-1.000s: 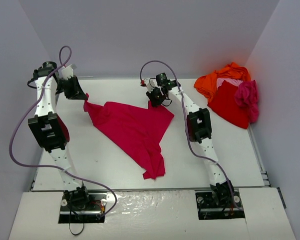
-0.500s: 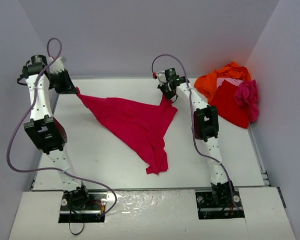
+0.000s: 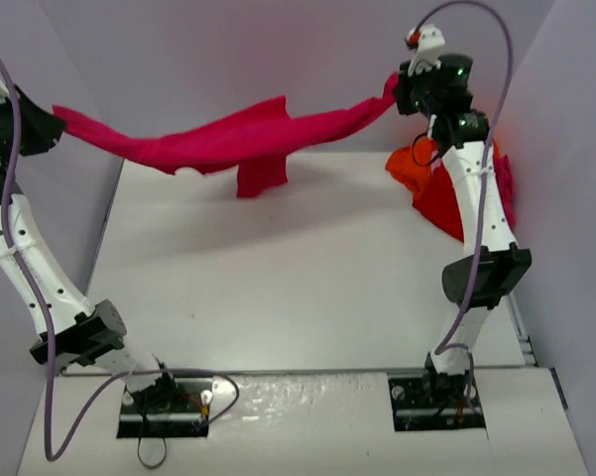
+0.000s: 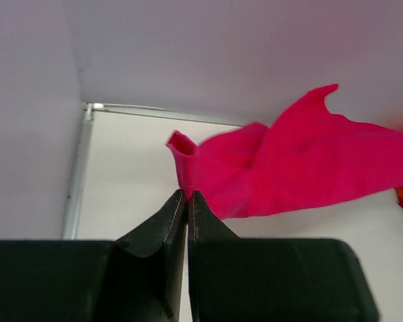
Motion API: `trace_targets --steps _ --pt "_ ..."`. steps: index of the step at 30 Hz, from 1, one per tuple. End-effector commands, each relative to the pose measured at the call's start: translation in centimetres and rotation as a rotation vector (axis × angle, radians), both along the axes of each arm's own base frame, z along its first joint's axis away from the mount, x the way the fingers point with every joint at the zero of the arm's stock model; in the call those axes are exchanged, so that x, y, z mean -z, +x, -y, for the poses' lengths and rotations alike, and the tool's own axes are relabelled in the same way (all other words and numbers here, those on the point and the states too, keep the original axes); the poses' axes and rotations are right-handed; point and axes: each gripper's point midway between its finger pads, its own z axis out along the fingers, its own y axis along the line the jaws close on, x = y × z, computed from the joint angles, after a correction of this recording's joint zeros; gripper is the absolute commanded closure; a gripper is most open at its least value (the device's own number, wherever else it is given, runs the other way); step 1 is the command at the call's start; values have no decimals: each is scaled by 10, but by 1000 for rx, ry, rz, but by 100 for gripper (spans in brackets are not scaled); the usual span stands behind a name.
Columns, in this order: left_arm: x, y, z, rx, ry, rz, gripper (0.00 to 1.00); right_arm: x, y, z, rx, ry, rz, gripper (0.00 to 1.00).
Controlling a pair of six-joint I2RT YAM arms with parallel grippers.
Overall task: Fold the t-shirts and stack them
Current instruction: Flatten out the tshirt
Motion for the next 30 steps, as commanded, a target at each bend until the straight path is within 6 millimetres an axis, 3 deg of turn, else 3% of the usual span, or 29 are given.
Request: trace_targets --steps 1,4,6,8,11,12,16,22,26,27,30 --pt "-16 -24 44 151 -10 78 100 -34 -72 -48 -302 41 50 100" --pt "-3 -34 55 202 -2 75 100 15 -116 -53 -390 -3 -58 100" --pt "9 -39 62 234 -16 52 100 23 -147 -49 -417 -40 -82 100" --pt "23 -44 70 286 -26 23 100 49 -180 -47 -496 -129 -169 99" --pt "35 -49 77 331 -42 -3 100 77 -219 -43 -565 -203 -281 23" --pt "38 -50 79 343 -44 -11 100 93 -236 -40 -587 -226 -358 18" --pt "55 -51 81 382 -38 -35 100 126 -278 -34 -686 -331 -492 15" --pt "85 -58 86 442 -49 -98 100 150 -277 -53 -773 -395 -567 14" --pt "115 -60 91 472 -79 -167 100 179 -258 -101 -857 -355 -616 21" --pt "122 -57 88 466 -90 -189 100 199 -253 -113 -879 -345 -670 24" --pt "142 -55 82 450 -93 -245 100 229 -244 -159 -922 -356 -727 35"
